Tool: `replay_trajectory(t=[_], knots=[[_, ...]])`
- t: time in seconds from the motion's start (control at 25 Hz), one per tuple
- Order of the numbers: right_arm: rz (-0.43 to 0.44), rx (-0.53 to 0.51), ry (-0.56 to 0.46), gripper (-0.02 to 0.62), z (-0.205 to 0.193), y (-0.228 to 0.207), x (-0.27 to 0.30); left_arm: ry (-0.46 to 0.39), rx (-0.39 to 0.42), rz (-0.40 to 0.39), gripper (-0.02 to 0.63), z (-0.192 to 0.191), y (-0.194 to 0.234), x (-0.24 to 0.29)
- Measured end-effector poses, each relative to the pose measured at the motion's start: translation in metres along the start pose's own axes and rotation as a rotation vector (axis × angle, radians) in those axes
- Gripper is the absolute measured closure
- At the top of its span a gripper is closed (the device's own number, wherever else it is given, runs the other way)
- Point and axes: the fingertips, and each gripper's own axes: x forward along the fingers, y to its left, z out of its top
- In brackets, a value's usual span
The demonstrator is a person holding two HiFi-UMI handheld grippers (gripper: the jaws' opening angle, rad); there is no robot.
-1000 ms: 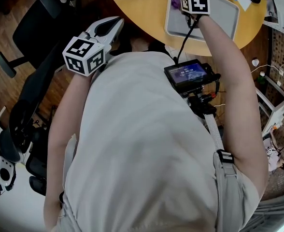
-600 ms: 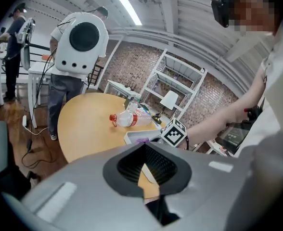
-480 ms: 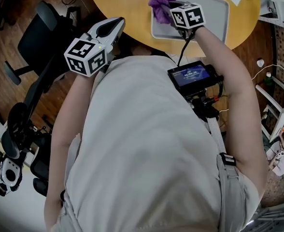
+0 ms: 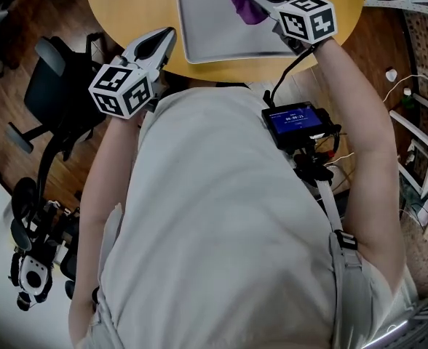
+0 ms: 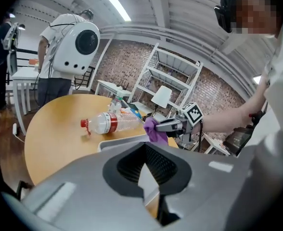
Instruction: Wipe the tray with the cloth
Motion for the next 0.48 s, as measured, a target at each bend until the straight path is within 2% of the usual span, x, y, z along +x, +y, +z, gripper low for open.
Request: replay_trajectory(t=[0.24, 0.48], knots=[[-0.200, 0.080, 0.045, 0.540, -0.046, -0.072, -0.046, 0.019, 0.007, -0.034, 0.606, -0.008, 0.000, 0.019], [-0.368, 0.134, 0.229, 0.540, -0.108, -0.128, -0.074, 0.030, 0.020, -0.054, 0.606, -0.007, -0.015, 0.033]])
